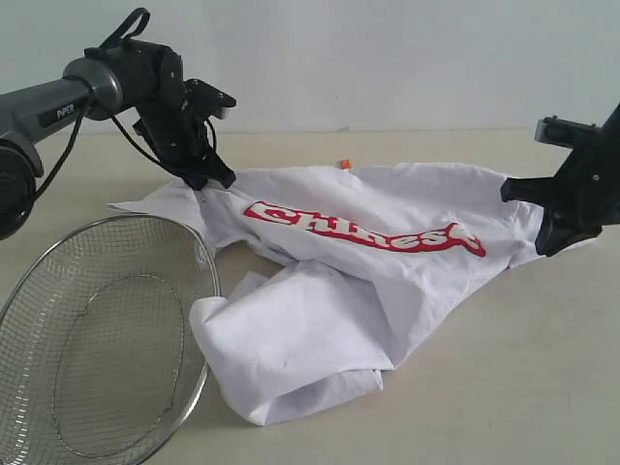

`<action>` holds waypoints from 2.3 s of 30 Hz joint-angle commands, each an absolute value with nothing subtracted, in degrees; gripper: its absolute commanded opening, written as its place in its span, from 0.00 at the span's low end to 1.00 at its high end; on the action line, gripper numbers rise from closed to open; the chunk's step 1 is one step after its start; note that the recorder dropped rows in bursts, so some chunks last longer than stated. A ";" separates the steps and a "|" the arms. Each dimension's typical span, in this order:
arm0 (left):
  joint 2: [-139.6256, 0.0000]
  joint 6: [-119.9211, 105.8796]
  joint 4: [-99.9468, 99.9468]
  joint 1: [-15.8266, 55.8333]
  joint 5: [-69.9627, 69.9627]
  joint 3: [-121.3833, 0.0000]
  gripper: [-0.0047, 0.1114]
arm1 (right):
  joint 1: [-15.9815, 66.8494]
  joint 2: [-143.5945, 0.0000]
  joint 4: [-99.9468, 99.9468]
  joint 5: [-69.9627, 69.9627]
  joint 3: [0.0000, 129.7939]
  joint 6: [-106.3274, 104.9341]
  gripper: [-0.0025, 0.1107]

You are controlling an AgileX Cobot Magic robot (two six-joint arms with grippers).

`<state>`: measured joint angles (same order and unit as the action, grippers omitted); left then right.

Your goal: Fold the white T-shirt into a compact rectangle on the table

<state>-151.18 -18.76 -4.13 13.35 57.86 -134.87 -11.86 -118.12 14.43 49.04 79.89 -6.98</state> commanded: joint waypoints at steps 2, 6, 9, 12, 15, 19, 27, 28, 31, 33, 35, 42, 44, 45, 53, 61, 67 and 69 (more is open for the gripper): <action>-151.80 -18.62 -4.95 13.08 60.11 -134.97 0.08 | -12.11 -117.26 16.29 47.67 78.31 -8.47 0.02; -151.80 -18.62 -4.95 13.08 60.37 -134.97 0.08 | -12.00 -117.26 17.74 47.14 78.31 -8.58 0.02; -151.80 -18.62 -4.95 13.08 60.48 -134.97 0.08 | -12.00 -117.37 17.99 45.78 78.31 -8.58 0.02; -151.80 -18.62 -4.95 13.08 60.48 -134.97 0.08 | -12.00 -117.76 18.07 45.46 78.31 -8.58 0.02; -151.80 -18.62 -4.95 13.08 60.59 -134.97 0.08 | -12.00 -117.99 17.96 47.91 78.31 -10.19 0.02; -151.80 -18.62 -4.95 13.08 60.59 -134.97 0.08 | -12.00 -117.99 17.07 49.95 78.31 -10.69 0.02; -151.80 -18.62 -4.95 13.08 60.45 -134.97 0.08 | -12.00 -118.62 17.73 47.79 78.31 -10.53 0.02; -151.80 -18.62 -4.95 13.08 60.45 -134.97 0.08 | -12.00 -119.05 17.73 47.81 78.31 -10.53 0.02; -151.80 -18.62 -4.95 13.08 60.45 -134.97 0.08 | -12.00 -120.40 17.73 47.95 78.31 -10.65 0.02; -151.80 -18.62 -4.95 13.08 60.45 -134.97 0.08 | -12.00 -120.58 17.73 47.61 78.31 -10.65 0.02; -151.80 -18.62 -4.95 13.08 60.45 -134.97 0.08 | -12.00 -120.58 17.73 46.67 78.31 -10.65 0.02; -151.80 -18.62 -4.95 13.08 60.45 -134.97 0.08 | -12.00 -120.58 19.77 47.82 78.42 -11.13 0.02; -151.80 -18.62 -4.95 13.08 60.45 -134.97 0.08 | -12.00 -120.58 20.99 48.38 78.42 -12.07 0.02; -151.80 -18.62 -4.95 13.08 60.45 -134.97 0.08 | -12.00 -120.58 22.01 48.51 78.42 -12.88 0.02; -151.80 -18.62 -4.95 13.08 60.25 -134.97 0.08 | -12.00 -120.57 24.18 46.33 78.42 -14.12 0.02; -151.80 -18.62 -4.95 13.08 60.25 -134.97 0.08 | -12.00 -120.67 24.09 42.50 78.42 -14.12 0.02; -151.80 -18.62 -4.95 13.08 60.25 -134.97 0.08 | -12.00 -121.06 23.69 42.39 78.42 -14.12 0.02; -151.80 -18.62 -4.95 13.08 60.25 -134.97 0.08 | -12.00 -121.96 23.44 43.02 78.42 -14.12 0.02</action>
<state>-151.18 -18.76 -4.34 13.35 58.91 -135.08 -11.86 -121.09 24.21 42.62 78.59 -13.44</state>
